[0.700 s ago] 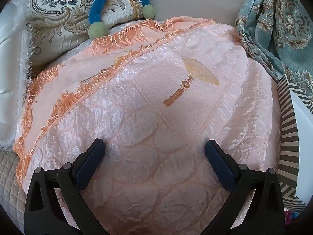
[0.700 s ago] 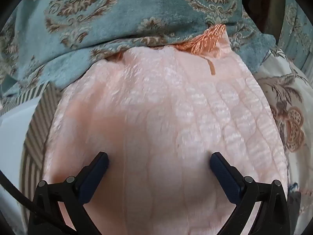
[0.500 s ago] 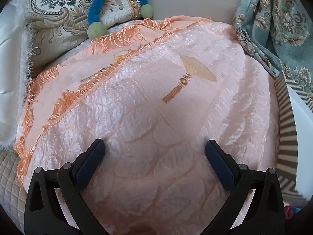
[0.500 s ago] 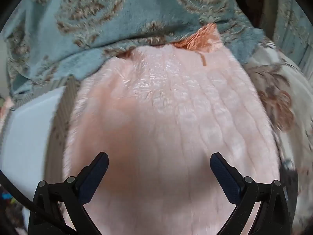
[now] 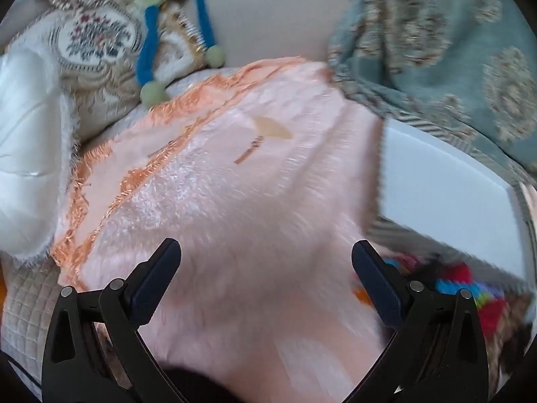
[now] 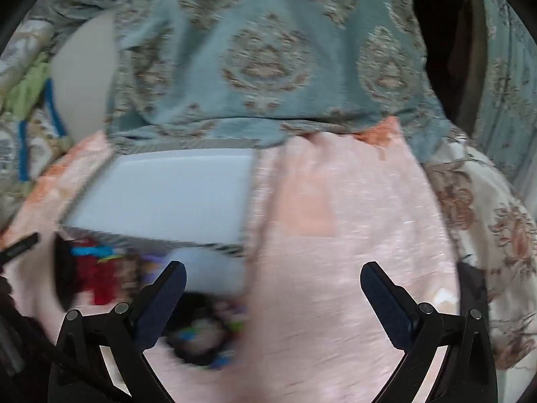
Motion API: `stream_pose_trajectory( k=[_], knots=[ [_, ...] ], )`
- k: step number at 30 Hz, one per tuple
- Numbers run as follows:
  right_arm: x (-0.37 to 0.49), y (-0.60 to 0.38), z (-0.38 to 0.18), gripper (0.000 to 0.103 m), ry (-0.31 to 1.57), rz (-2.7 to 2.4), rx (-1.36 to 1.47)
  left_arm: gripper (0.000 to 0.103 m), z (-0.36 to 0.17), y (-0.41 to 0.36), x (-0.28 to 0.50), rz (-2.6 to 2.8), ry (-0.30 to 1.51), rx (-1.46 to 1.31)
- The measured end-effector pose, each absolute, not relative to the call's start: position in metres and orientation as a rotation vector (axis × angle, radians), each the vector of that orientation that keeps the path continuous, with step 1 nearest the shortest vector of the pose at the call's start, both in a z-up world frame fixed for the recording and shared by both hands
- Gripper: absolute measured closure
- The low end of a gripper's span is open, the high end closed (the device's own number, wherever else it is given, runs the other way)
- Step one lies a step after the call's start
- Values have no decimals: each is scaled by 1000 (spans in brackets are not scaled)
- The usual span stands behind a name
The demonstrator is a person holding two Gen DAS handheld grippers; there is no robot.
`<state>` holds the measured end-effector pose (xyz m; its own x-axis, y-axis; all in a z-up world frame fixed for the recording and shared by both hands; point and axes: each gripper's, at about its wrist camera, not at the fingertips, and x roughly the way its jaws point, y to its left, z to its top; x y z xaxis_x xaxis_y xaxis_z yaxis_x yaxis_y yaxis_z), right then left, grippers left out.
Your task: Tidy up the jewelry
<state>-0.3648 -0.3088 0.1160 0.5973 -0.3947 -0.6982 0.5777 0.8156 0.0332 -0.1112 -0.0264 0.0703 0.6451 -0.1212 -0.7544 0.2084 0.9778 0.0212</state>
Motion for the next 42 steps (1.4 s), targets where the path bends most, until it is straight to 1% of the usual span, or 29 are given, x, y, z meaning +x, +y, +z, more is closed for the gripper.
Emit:
stream_pose_trajectory(
  k=[7, 15, 23, 42],
  knots=[
    [-345, -246, 141, 0, 725, -470, 230, 1, 107, -49, -164, -278, 768, 152],
    [-345, -234, 163, 0, 724, -465, 263, 1, 134, -55, -204, -356, 687, 166],
    [-360, -235, 162, 0, 709, -468, 293, 1, 141, -56, -219, -391, 679, 161],
    [-363, -234, 163, 0, 711, -499, 290, 1, 150, -61, -232, -445, 678, 157]
  ],
)
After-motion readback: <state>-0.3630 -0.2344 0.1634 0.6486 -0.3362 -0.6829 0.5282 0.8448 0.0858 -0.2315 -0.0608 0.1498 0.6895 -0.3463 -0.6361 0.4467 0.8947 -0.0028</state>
